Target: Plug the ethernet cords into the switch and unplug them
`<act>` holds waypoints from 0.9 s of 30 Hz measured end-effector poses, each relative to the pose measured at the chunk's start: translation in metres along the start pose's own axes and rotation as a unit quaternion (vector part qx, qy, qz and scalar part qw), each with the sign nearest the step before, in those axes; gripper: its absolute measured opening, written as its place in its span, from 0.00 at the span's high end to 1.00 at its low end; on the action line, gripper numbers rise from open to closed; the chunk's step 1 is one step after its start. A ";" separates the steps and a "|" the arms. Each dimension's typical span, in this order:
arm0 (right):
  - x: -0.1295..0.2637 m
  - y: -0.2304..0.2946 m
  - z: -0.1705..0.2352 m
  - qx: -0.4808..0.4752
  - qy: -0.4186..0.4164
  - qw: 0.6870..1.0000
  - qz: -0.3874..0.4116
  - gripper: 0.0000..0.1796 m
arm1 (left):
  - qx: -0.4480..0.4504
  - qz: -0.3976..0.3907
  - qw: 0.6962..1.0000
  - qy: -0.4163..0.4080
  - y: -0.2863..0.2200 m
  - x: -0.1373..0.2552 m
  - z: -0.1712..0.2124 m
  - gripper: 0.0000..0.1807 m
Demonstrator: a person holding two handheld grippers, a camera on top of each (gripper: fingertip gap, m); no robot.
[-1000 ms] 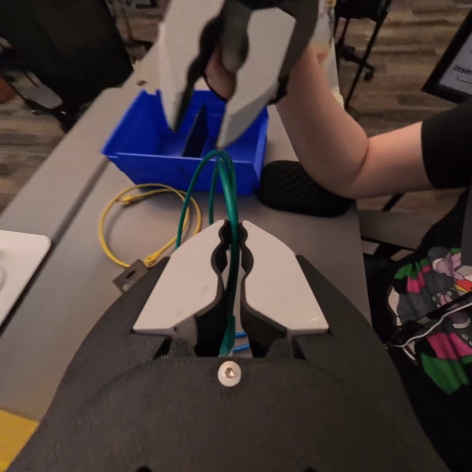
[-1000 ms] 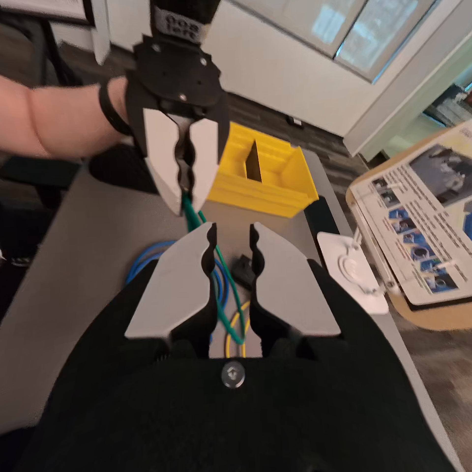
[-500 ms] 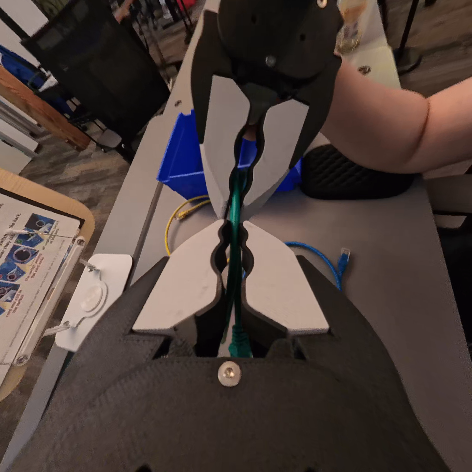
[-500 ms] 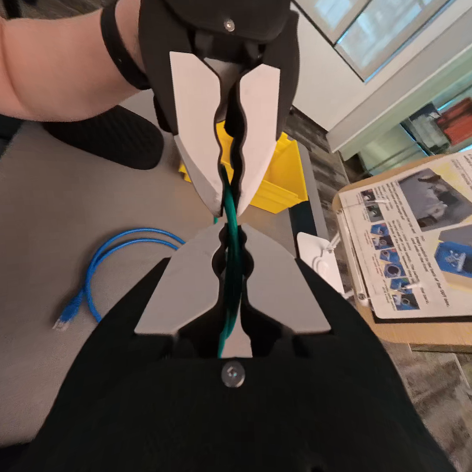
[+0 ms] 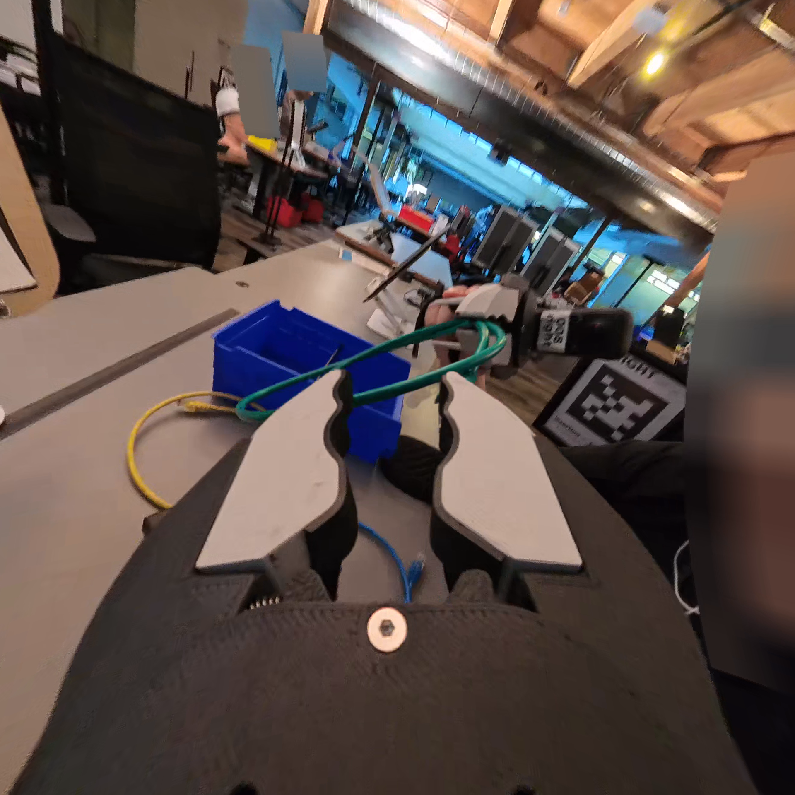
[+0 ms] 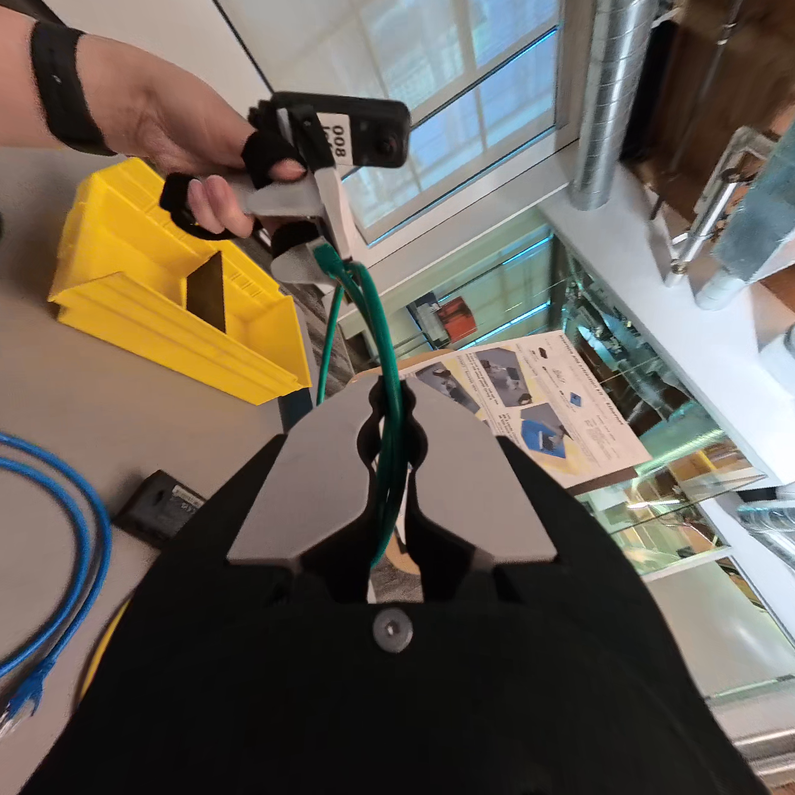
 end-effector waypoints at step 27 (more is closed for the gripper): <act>0.010 0.018 0.000 -0.103 -0.027 0.987 -0.121 0.97 | -0.126 0.171 0.965 0.156 -0.045 -0.033 0.056 0.93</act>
Point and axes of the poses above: each gripper's, where its closed fingertips meet, x back along the fingers, z out of its underside, y = z × x across the jaws, the point moved 1 cm from there along x, back along the fingers, and after that the axes turned 11 degrees about z, right-handed, at the moved point
